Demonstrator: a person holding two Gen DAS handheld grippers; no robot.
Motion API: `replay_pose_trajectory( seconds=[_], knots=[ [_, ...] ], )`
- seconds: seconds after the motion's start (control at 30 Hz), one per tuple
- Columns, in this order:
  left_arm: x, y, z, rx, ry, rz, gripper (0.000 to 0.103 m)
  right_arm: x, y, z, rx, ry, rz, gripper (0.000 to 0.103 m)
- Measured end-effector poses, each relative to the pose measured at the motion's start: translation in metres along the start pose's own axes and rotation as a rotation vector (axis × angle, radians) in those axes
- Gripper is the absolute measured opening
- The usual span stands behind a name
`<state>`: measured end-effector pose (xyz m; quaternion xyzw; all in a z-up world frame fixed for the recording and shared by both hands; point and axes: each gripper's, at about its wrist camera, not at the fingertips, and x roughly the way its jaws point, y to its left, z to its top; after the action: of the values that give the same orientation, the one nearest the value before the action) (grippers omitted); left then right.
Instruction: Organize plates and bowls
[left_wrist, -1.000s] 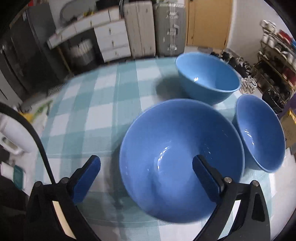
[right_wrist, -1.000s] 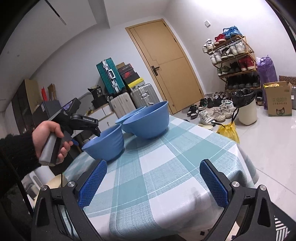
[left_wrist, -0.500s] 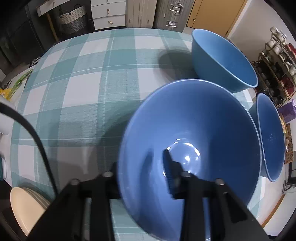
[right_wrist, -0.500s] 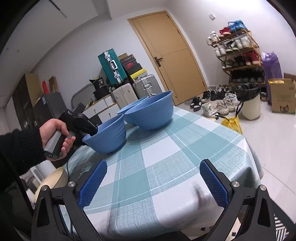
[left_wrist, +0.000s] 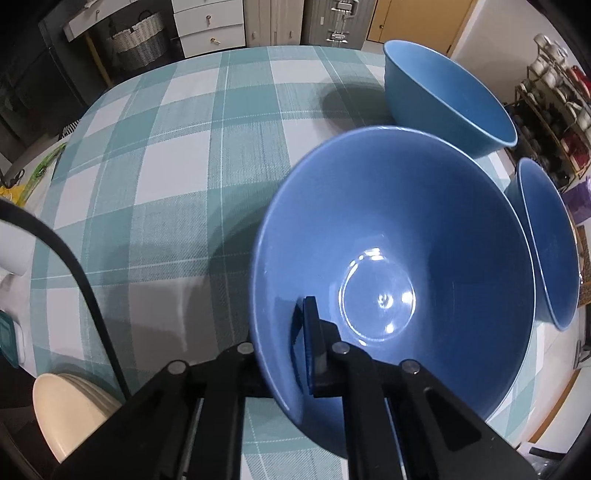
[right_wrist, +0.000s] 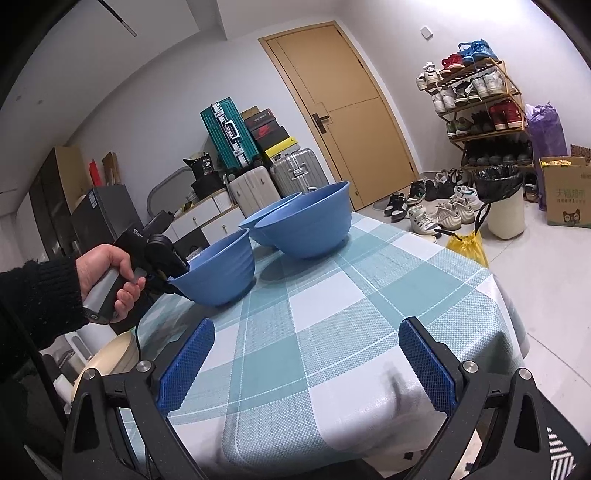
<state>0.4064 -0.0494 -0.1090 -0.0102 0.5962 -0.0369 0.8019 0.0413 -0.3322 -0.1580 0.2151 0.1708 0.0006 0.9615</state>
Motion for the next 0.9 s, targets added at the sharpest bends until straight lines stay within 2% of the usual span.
replay_pose_trajectory(
  seconds=[0.4, 0.5, 0.6, 0.8, 0.87, 0.9],
  knots=[
    [-0.006, -0.001, -0.019, 0.036, -0.002, 0.0, 0.007, 0.007, 0.007, 0.005, -0.045, 0.002, 0.011, 0.102],
    [-0.009, 0.0, -0.026, 0.051, 0.005, -0.006, 0.007, 0.012, 0.016, 0.019, -0.084, 0.022, 0.029, 0.102],
    [-0.011, -0.001, -0.033, 0.07, 0.011, -0.008, 0.007, 0.027, 0.032, 0.051, -0.134, 0.057, 0.08, 0.102],
    [-0.014, -0.004, -0.044, 0.084, 0.017, -0.011, 0.007, 0.098, 0.063, 0.108, -0.105, 0.274, 0.143, 0.102],
    [-0.015, -0.007, -0.048, 0.097, 0.022, -0.015, 0.007, 0.13, 0.072, 0.118, -0.06, 0.387, 0.167, 0.095],
    [-0.015, -0.009, -0.05, 0.103, 0.022, -0.015, 0.007, 0.142, 0.076, 0.122, -0.031, 0.417, 0.192, 0.088]
  ],
)
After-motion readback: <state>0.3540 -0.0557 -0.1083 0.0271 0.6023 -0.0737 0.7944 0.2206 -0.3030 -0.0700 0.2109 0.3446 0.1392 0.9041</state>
